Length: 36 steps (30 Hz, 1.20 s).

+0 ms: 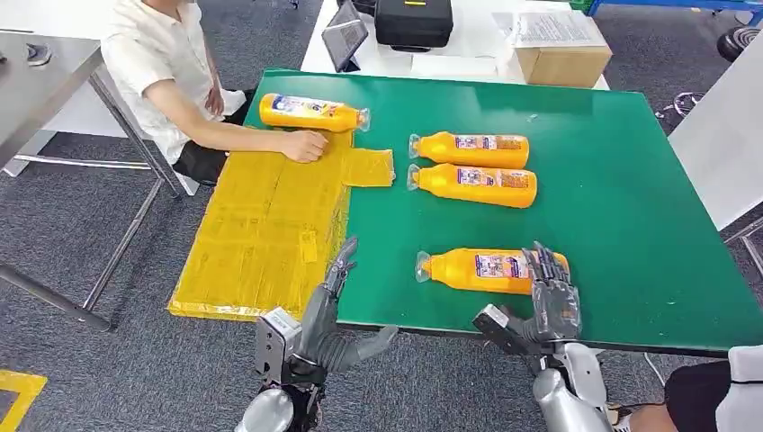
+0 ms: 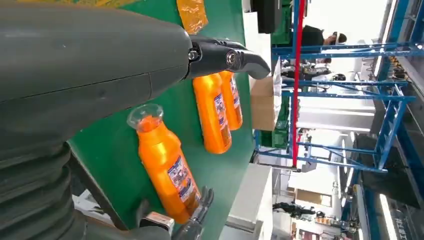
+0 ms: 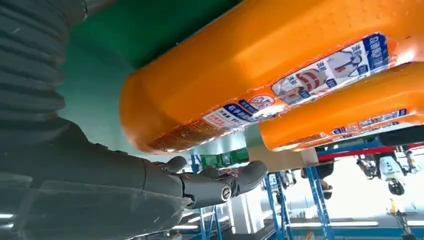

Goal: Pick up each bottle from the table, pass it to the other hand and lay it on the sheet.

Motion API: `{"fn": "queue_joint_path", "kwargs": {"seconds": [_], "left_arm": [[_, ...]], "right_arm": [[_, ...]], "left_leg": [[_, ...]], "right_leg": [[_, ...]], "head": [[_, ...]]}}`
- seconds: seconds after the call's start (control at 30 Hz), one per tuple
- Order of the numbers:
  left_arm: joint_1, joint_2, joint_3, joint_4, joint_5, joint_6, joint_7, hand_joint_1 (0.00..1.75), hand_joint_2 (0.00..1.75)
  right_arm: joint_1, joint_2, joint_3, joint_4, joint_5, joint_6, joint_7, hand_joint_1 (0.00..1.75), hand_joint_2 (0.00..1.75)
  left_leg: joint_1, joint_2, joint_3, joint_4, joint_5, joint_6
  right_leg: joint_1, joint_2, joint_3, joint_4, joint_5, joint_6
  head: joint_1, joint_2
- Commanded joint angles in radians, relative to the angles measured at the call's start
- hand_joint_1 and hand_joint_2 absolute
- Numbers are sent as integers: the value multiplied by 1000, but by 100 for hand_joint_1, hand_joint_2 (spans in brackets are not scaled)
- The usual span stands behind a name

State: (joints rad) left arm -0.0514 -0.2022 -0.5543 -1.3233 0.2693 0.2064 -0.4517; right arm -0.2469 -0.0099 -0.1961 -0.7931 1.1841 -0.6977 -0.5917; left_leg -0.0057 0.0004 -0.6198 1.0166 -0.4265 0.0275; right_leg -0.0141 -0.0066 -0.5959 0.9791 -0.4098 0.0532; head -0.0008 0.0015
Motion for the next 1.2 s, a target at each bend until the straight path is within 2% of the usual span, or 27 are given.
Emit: {"fn": "queue_joint_path", "kwargs": {"seconds": [0.03,0.1,0.37,0.9,1.03,1.1,1.2], "left_arm": [[-42,29,-31,65,19,-1,27,0,175],[-43,30,-35,67,22,-2,29,0,175],[-41,33,-36,67,27,-2,36,0,175],[-47,39,-47,70,35,-9,56,0,175],[-47,39,-46,71,35,-9,57,0,175],[-51,38,-43,78,39,-8,62,0,175],[-56,36,-39,87,42,-11,65,0,175]], "right_arm": [[-68,-24,16,115,67,0,57,0,175],[-67,-32,19,114,116,0,88,0,175],[-83,-43,28,152,125,0,128,0,175],[-172,-122,85,371,152,0,254,0,175],[-174,-123,88,376,153,0,254,0,175],[-199,-123,102,440,141,5,262,0,175],[-214,-127,115,476,132,59,253,0,175]], "left_leg": [[1,2,5,-1,-2,-2],[0,0,3,-1,-1,-1],[1,0,5,-1,-1,-2],[1,-1,6,-1,0,-1],[1,-1,8,-1,0,-1],[1,-2,9,-1,0,-1],[1,-1,10,-1,0,-1]], "right_leg": [[1,2,4,-1,-1,-2],[0,1,3,-1,-1,-1],[1,1,4,-1,-1,-2],[1,-1,6,-2,-1,-2],[1,-1,8,-2,0,-1],[1,-1,9,-2,0,-2],[1,-1,9,-2,0,-2]], "head": [[0,0],[0,0],[0,0],[0,0],[0,0],[0,0],[0,0]]}}
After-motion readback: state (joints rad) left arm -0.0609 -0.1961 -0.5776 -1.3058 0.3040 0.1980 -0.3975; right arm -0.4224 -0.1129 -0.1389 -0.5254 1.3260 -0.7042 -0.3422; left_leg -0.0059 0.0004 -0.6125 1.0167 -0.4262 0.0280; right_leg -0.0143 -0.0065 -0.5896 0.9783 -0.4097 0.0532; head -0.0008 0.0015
